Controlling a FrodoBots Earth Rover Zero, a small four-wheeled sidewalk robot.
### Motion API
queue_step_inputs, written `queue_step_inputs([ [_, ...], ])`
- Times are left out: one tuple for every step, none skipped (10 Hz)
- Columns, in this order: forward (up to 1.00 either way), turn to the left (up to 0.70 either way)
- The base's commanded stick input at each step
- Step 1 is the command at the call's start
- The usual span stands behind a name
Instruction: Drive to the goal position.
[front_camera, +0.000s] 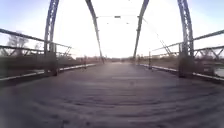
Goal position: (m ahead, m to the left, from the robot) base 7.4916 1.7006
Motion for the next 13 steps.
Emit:
queue_step_inputs([
  [1.00, 0.01],
  [1.00, 0.01],
  [1.00, 0.01],
  [1.00, 0.01],
  [1.00, 0.00],
  [1.00, -0.02],
  [1.00, -0.29],
  [1.00, -0.39],
  [1.00, -0.39],
  [1.00, -0.39],
  [1.00, -0.39],
  [1.00, -0.39],
  [1.00, -0.34],
])
